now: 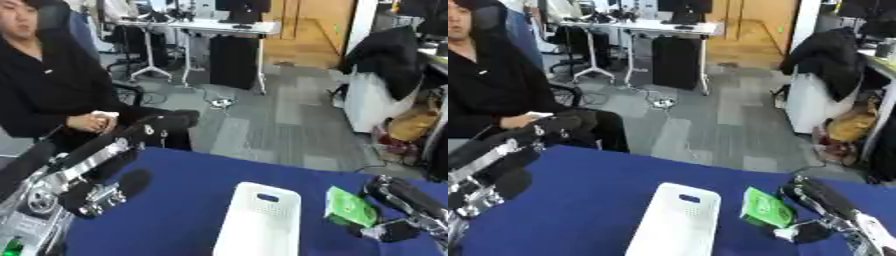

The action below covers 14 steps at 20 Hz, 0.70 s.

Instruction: Pick up objects on the table and place them in the box.

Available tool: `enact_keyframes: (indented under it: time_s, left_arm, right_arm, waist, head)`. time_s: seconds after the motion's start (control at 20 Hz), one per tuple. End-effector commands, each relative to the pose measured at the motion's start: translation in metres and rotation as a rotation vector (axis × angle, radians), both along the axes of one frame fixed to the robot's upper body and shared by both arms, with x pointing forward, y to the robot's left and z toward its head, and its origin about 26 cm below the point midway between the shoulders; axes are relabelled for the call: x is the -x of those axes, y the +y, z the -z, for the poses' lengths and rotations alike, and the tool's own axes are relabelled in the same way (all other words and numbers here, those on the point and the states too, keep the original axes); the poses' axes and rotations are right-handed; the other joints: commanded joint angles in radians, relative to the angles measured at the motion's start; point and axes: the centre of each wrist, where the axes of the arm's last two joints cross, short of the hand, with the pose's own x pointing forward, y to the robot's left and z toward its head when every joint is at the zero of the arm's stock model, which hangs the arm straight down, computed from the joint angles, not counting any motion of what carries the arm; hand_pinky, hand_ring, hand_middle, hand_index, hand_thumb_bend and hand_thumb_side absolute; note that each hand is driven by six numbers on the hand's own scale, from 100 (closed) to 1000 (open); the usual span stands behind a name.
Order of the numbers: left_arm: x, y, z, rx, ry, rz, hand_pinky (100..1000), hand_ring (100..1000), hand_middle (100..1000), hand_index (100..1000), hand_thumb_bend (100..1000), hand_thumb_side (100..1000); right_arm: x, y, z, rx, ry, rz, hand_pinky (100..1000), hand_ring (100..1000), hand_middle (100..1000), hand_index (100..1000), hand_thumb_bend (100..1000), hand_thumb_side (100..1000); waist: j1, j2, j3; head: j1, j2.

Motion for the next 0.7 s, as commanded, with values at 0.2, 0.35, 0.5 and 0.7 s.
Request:
enact_keyframes:
  time_s: [0.2,0.35,0.5,0.7]
  left_arm:
    - [0.002,0.002,-0.009,-0.231,-0.231,0.118,993,1000,1000,1000,100,873]
    - [0.002,0.001,-0.010,-0.230,-0.232,0.121,993,1000,1000,1000,100,873]
    - [0.002,0.000,-0.010,-0.229,-0.233,0.123,993,1000,1000,1000,100,872]
    - [0.002,-0.001,-0.011,-0.226,-0.234,0.127,993,1000,1000,1000,100,871]
  right_arm:
    - [-0.005,0.022,-0.032,-0.024,-0.045,-0.125,100,100,100,305,579,662]
    - [-0.006,0.034,-0.037,-0.056,-0.022,-0.185,100,100,100,311,569,678]
    - [-0.007,0.044,-0.043,-0.076,0.011,-0.233,100,100,100,313,577,717]
    - [-0.007,0.058,-0.050,-0.070,0.046,-0.305,100,100,100,317,550,735]
  waist:
    - [0.002,-0.014,0.002]
    - [0.000,-0.015,0.005]
    - [-0.001,-0.016,0.008]
    - [-0.002,-0.017,0.011]
  head:
    - [-0.001,0.000]
    - [-0.001,0.000]
    - [-0.001,0.001]
    - [-0.002,0.000]
